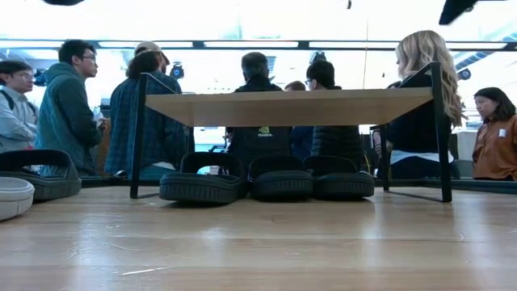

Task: Pick and place slides into the shelf
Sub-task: Adjust the shelf

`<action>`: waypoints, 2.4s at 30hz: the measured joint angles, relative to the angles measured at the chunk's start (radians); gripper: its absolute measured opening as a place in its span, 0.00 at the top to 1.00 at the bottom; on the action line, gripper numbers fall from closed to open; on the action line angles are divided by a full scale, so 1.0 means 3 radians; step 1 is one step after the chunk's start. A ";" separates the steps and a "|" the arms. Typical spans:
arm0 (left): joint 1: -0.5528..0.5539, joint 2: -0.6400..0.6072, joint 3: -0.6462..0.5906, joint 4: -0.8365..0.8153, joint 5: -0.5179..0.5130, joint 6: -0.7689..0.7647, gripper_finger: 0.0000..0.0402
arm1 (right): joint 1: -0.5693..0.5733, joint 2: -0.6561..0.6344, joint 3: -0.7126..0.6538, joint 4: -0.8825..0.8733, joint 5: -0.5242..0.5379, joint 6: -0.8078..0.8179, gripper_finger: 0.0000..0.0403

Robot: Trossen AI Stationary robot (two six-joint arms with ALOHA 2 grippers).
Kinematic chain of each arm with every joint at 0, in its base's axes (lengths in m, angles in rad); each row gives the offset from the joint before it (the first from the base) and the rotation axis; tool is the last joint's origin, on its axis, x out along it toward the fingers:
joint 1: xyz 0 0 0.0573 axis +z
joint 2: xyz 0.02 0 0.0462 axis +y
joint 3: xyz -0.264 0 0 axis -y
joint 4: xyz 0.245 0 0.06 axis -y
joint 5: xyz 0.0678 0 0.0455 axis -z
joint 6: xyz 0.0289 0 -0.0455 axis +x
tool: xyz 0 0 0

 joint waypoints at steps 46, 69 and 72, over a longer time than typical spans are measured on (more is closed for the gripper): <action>0.2489 -0.1244 -0.0721 -0.0294 0.0587 -0.0563 0.53 | 0.0232 -0.0624 -0.0325 -0.1345 0.0418 0.2134 0.53; 0.3379 -0.0522 -0.0722 0.0067 0.1480 0.0128 0.53 | 0.0231 -0.0624 -0.0325 -0.1345 0.0428 0.2160 0.53; 0.3385 -0.0486 -0.0708 0.0066 0.1488 0.0180 0.58 | 0.0231 -0.0624 -0.0330 -0.1345 0.0429 0.2160 0.53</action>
